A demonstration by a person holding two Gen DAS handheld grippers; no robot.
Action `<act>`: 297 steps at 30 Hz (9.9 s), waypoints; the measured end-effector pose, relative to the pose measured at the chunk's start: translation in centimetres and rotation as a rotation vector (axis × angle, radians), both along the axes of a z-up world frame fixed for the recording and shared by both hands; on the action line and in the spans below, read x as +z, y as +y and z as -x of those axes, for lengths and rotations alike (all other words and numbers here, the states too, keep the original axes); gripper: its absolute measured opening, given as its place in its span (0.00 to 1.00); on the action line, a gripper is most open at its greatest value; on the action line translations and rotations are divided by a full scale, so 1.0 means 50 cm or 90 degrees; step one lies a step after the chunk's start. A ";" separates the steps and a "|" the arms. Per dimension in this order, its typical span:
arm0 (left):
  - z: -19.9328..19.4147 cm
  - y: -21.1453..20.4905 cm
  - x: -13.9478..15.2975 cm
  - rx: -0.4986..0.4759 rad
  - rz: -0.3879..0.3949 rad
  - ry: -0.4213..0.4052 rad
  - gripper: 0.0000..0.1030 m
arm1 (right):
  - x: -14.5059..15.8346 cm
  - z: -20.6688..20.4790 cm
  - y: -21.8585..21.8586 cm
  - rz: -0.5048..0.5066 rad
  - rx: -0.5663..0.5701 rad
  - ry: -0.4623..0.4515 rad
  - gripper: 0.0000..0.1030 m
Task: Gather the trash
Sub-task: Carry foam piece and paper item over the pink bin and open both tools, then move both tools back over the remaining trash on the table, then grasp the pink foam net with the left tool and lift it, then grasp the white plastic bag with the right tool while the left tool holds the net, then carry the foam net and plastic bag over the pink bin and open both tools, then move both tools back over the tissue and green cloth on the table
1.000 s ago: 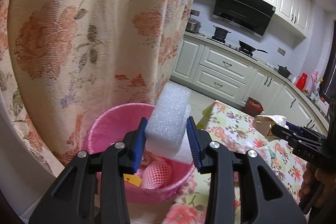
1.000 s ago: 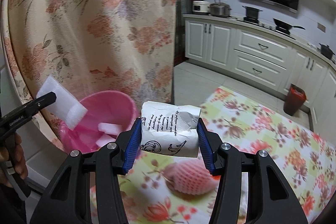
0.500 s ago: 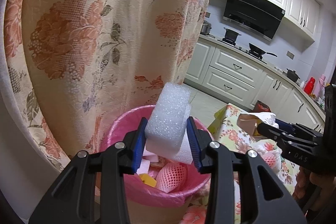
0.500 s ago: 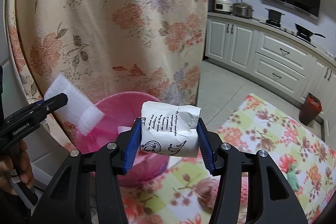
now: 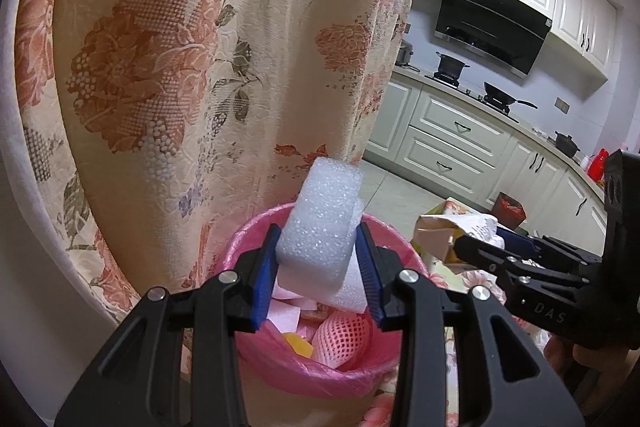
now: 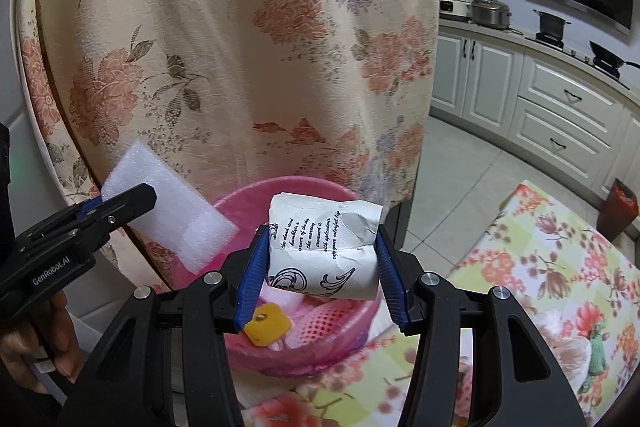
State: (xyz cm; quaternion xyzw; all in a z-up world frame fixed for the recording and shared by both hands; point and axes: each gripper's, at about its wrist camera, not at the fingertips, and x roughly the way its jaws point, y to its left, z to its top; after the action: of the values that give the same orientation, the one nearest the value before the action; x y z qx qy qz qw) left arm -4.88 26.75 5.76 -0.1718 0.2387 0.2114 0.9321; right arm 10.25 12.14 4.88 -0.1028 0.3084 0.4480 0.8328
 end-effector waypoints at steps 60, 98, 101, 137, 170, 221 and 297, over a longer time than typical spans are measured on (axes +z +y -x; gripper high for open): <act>-0.146 -0.269 -0.023 -0.159 -0.008 0.042 0.60 | -0.083 -0.070 -0.493 -0.020 -0.263 0.048 0.66; -0.318 -0.463 -0.179 -0.311 0.019 0.151 0.75 | -0.218 -0.141 -0.648 0.000 -0.340 0.130 0.73; -0.334 -0.466 -0.195 -0.316 0.020 0.162 0.75 | -0.228 -0.151 -0.646 0.004 -0.339 0.136 0.73; -0.412 -0.457 -0.269 -0.344 0.043 0.204 0.36 | -0.264 -0.207 -0.590 0.026 -0.308 0.155 0.74; -0.339 -0.390 -0.176 -0.298 0.041 0.138 0.35 | -0.255 -0.195 -0.501 0.066 -0.260 0.126 0.41; -0.078 -0.223 0.016 -0.150 0.018 -0.012 0.35 | -0.024 -0.010 -0.431 0.027 -0.219 -0.024 0.41; -0.074 0.006 0.025 0.070 0.001 -0.001 0.78 | -0.021 -0.080 -0.126 0.012 -0.082 0.011 0.65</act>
State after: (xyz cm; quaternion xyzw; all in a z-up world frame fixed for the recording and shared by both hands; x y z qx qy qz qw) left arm -1.19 27.02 7.02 -0.1857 0.2281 0.2623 0.9191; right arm 14.23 5.86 3.81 -0.0867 0.3258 0.3917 0.8561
